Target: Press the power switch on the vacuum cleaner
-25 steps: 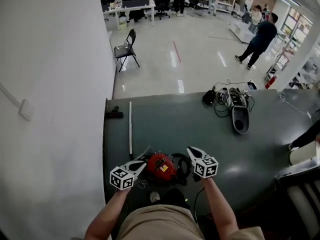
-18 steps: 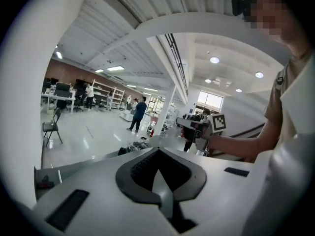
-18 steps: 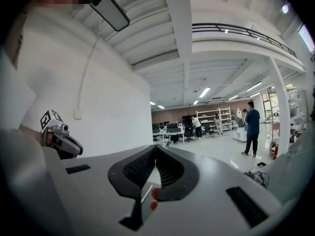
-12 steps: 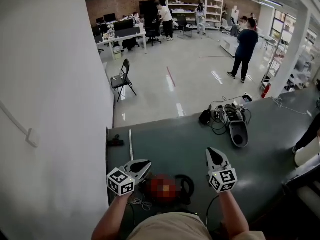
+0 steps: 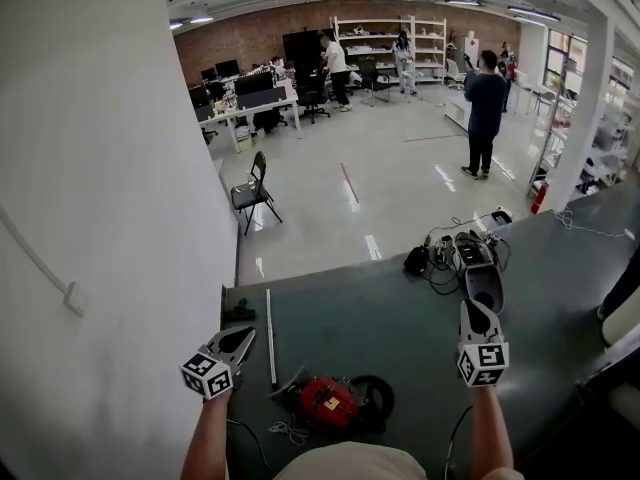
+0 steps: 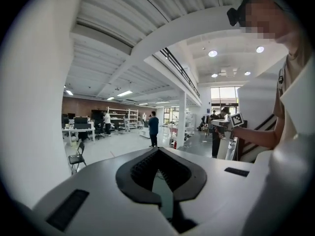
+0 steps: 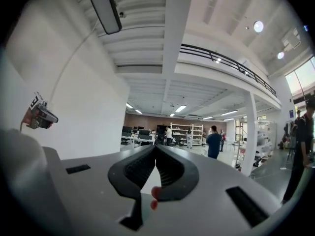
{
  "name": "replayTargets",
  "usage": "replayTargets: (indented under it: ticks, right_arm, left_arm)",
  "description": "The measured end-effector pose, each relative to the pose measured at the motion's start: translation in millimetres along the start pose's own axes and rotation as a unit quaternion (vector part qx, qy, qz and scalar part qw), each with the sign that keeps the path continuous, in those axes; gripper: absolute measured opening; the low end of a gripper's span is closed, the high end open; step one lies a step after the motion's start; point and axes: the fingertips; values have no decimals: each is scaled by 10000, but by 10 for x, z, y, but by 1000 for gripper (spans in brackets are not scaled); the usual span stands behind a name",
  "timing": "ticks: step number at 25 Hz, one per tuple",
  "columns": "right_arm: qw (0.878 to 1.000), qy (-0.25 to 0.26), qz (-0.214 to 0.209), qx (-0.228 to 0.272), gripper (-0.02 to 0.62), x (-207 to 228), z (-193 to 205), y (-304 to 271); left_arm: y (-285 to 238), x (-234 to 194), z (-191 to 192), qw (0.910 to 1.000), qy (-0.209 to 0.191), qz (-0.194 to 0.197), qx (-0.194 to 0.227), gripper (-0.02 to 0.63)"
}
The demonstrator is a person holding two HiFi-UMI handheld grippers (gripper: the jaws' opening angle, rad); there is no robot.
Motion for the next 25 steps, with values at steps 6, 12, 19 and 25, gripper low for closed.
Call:
replayTargets:
  ticks: [6, 12, 19, 25]
  right_arm:
    - [9959, -446, 441, -654, 11, 541, 603, 309]
    - [9881, -1068, 356, -1044, 11, 427, 1178, 638]
    - [9819, -1335, -391, -1288, 11, -407, 1494, 733]
    - [9756, -1366, -1081, -1335, 12, -1083, 1444, 720]
  left_arm:
    - [379, -365, 413, 9935, -433, -1046, -70, 6]
    - [492, -155, 1047, 9904, -174, -1338, -308, 6]
    - [251, 472, 1511, 9936, 248, -930, -585, 6]
    - [-178, 1055, 1577, 9969, 460, -252, -585, 6]
Point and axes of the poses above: the fingertips, and each gripper's own axes: y backward along the fingers, x to its right, z out of its underside, and after that the axes turned 12 degrees about x, right-handed
